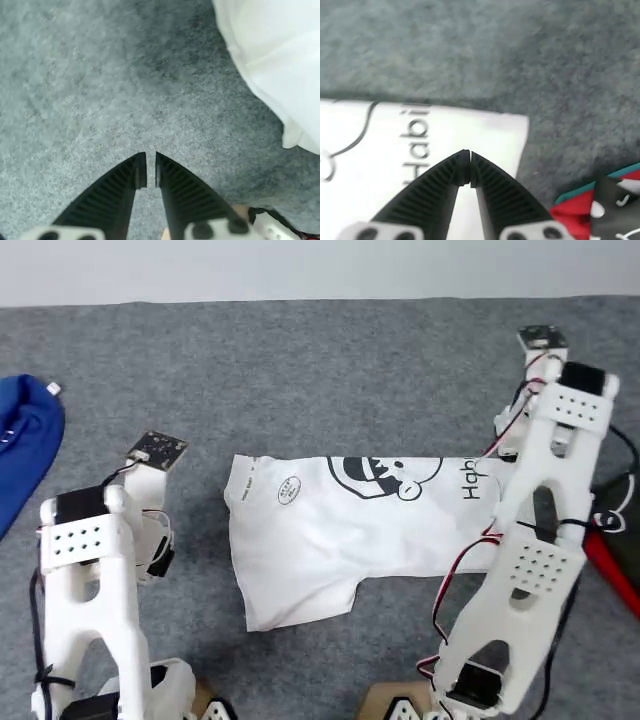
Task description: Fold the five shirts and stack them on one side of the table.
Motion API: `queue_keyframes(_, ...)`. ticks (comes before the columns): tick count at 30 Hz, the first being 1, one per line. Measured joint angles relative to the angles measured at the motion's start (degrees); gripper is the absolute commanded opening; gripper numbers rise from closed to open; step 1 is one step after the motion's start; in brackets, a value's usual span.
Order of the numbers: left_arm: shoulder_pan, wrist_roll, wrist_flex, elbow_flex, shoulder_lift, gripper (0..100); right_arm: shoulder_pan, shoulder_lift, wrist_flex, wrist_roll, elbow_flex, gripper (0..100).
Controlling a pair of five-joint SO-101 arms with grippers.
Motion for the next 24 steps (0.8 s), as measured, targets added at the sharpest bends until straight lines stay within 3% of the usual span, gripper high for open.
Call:
queue_keyframes(7, 6.7, 0.0, 2.5, -1.8, 0.0, 4, -1.8, -0.2, 5.2, 0.0, -4.1, 1.0)
queue_keyframes(13, 7.2, 0.0, 5.6, -8.4, 0.0, 4, -4.0, -10.8, 5.2, 0.4, 7.5, 1.0)
queue_keyframes(17, 1.1, 0.0, 5.7, -11.9, 0.0, 4, -8.6, -21.5, 5.2, 6.6, 21.5, 1.0)
queue_keyframes(24, -15.7, 0.0, 6.0, -14.2, 0.0, 4, -21.5, -38.8, 5.2, 16.4, 47.4, 1.0)
